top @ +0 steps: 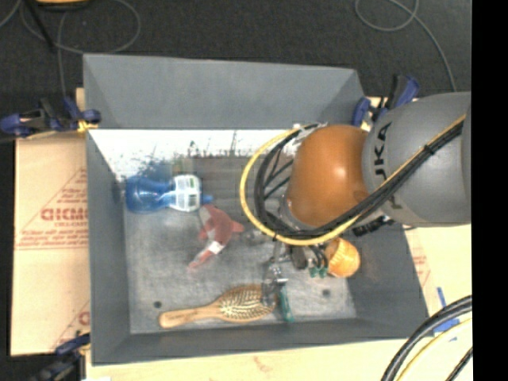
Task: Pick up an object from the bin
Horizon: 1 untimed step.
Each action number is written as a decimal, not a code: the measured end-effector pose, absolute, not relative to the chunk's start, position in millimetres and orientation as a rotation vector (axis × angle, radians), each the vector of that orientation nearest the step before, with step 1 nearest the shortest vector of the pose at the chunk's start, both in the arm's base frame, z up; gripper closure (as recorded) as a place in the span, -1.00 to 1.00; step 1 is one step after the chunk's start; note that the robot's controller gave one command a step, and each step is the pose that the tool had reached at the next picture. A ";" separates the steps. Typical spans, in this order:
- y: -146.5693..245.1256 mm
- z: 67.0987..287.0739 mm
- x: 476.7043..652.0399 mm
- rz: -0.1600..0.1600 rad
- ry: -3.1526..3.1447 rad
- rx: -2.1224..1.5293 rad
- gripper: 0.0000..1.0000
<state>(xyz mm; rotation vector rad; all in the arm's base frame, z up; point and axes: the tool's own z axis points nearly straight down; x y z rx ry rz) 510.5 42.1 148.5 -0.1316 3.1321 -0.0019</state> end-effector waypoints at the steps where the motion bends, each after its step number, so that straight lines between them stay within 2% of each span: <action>1: 91.4 137.6 474.4 0.001 3.121 -0.367 -1.00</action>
Offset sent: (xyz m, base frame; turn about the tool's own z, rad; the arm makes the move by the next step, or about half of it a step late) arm -0.0372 0.0458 -0.0432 -0.2477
